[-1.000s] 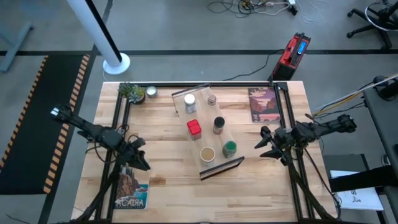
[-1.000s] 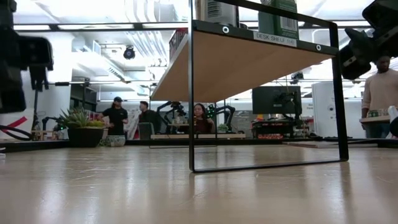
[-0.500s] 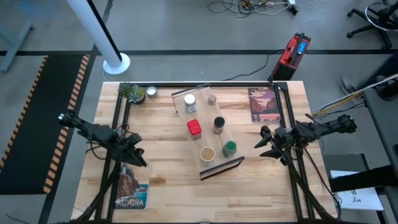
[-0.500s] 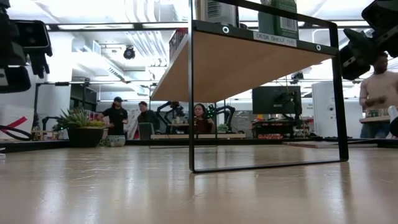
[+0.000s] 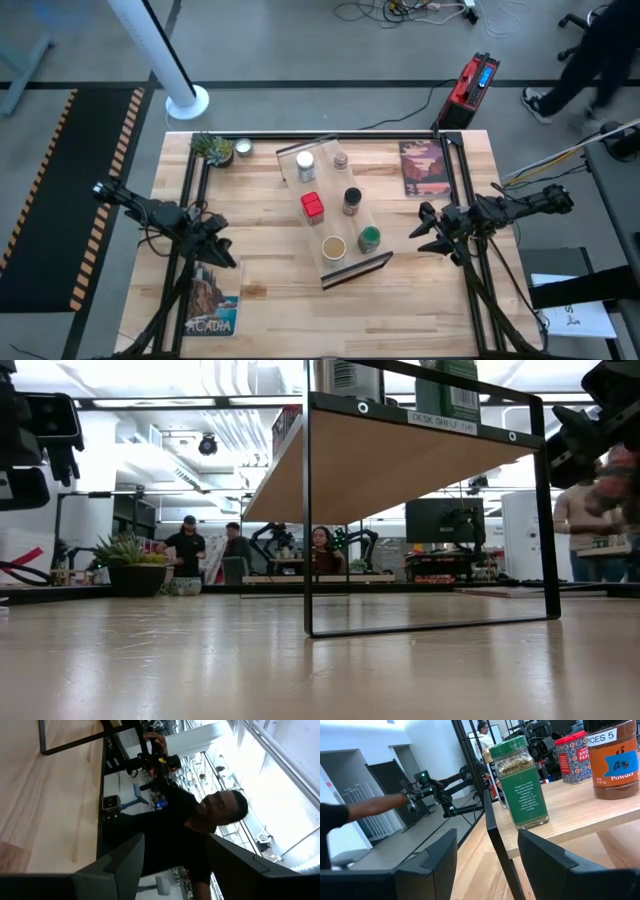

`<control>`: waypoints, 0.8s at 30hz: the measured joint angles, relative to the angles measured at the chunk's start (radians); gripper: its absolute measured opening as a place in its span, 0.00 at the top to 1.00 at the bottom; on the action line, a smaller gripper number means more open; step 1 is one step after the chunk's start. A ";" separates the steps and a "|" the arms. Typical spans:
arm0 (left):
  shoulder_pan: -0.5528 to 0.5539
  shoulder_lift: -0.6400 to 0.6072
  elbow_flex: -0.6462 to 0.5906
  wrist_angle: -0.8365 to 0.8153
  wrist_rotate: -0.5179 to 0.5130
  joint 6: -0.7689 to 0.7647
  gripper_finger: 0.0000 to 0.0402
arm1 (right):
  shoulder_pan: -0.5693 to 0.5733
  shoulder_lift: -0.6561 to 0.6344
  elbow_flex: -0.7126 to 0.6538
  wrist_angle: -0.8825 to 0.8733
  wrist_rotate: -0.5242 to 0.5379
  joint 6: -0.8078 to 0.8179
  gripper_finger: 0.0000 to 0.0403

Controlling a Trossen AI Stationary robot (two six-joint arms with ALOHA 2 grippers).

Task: Shelf spices
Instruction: Return to Home Position

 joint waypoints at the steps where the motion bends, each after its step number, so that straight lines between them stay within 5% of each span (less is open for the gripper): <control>1: 0.000 0.004 0.000 0.000 0.000 0.000 0.49 | 0.000 0.000 0.000 0.000 0.000 0.000 0.54; 24: 0.000 0.162 0.000 0.002 0.000 0.000 0.49 | 0.001 0.007 0.000 0.000 0.000 0.000 0.54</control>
